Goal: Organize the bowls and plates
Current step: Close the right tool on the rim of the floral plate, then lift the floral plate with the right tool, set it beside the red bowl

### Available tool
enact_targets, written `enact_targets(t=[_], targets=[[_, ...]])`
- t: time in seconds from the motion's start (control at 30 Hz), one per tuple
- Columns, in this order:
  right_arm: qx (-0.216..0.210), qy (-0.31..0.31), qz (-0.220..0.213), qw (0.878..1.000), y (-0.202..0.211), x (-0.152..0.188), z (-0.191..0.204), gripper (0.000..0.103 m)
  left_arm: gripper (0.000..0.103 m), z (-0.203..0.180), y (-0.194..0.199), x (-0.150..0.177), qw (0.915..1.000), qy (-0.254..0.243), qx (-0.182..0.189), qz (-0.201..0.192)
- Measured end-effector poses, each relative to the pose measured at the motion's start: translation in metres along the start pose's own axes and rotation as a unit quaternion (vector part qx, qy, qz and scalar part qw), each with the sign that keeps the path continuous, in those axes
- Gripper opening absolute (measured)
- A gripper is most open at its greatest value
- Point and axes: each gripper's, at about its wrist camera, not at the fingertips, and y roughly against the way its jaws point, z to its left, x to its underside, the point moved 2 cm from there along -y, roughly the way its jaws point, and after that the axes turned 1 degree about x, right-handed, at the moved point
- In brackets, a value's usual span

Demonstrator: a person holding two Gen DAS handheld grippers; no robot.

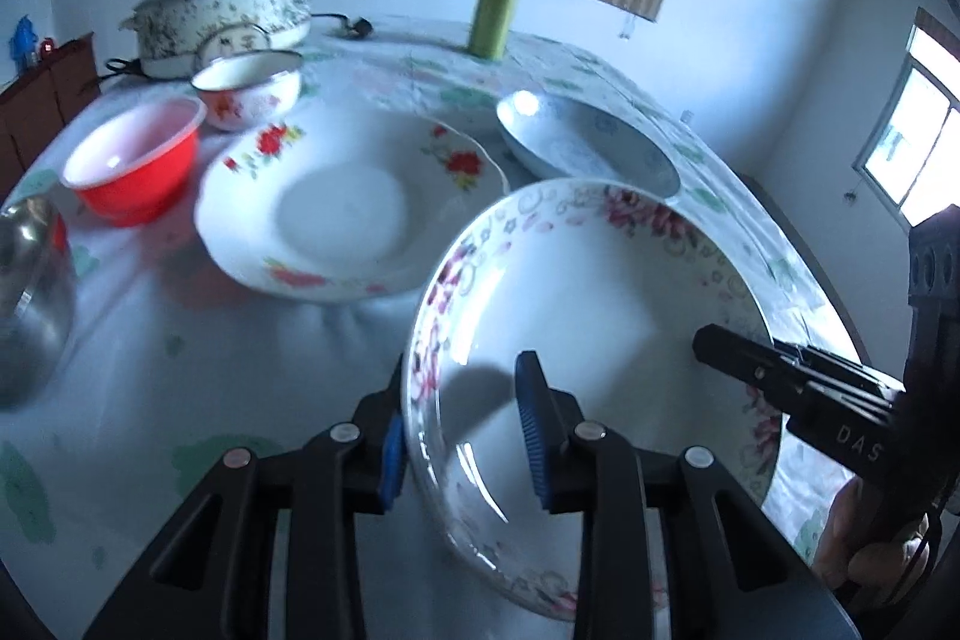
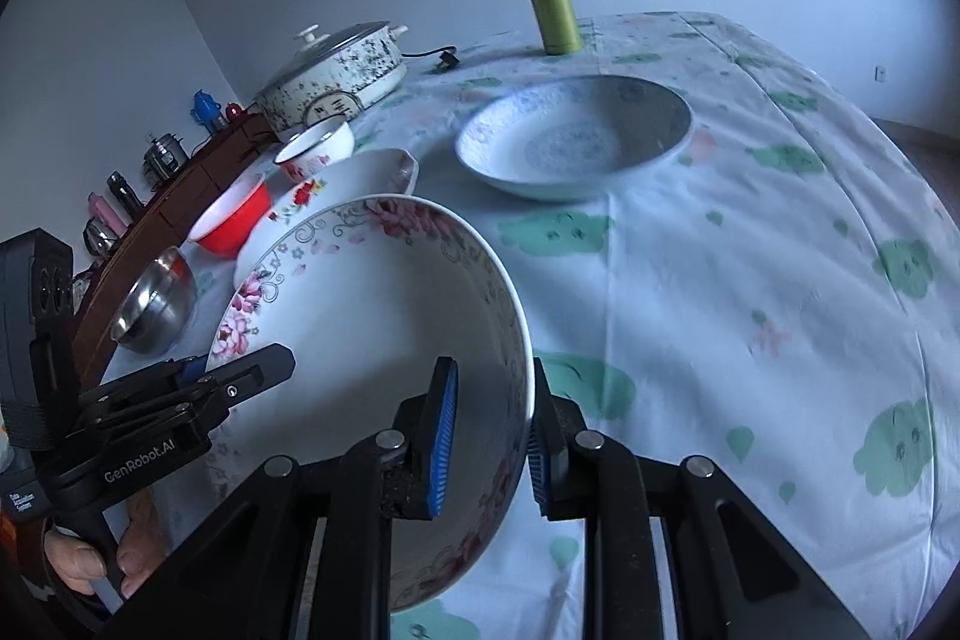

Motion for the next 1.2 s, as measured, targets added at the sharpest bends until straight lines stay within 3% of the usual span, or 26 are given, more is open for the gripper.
enact_targets(t=[0.4,0.7,0.97,1.2], targets=[[-0.032,0.005,0.02,0.999,-0.036,-0.042,0.032,0.023,0.03,0.036,0.0,-0.051,0.9971,0.009,-0.067,-0.036],[-0.024,0.025,0.037,0.999,-0.085,-0.092,0.055,0.023,0.032,0.075,-0.035,-0.092,0.9935,0.039,-0.104,-0.025],[-0.013,0.027,0.053,0.998,-0.123,-0.111,0.06,0.023,0.035,0.095,-0.065,-0.107,0.992,0.063,-0.109,0.005],[-0.007,0.032,0.056,0.998,-0.137,-0.115,0.062,0.024,0.034,0.096,-0.069,-0.107,0.9905,0.05,-0.128,-0.001]])
